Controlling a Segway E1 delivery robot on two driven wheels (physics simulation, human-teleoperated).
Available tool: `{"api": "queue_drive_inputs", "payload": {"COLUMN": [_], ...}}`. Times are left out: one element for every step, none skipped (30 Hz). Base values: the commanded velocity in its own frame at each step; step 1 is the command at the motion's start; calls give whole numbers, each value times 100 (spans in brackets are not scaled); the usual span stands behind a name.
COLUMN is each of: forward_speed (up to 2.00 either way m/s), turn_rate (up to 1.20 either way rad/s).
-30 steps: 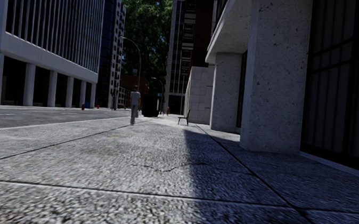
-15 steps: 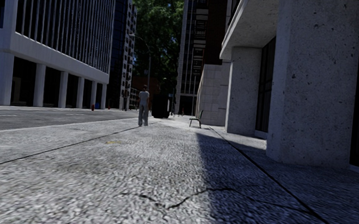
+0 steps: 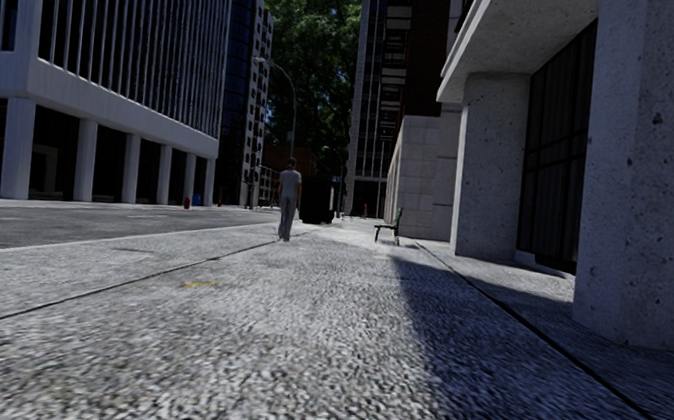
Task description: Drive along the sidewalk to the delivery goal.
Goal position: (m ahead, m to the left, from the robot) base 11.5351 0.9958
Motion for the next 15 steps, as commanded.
{"api": "queue_drive_inputs", "payload": {"forward_speed": [200, 200, 200, 200, 200, 200, 200, 200, 200, 200, 200, 200, 200, 200, 200], "turn_rate": [0, 0, 0, 0, 0, 0, 0, 0, 0, 46, 47, 48, 40, 40, 0]}}
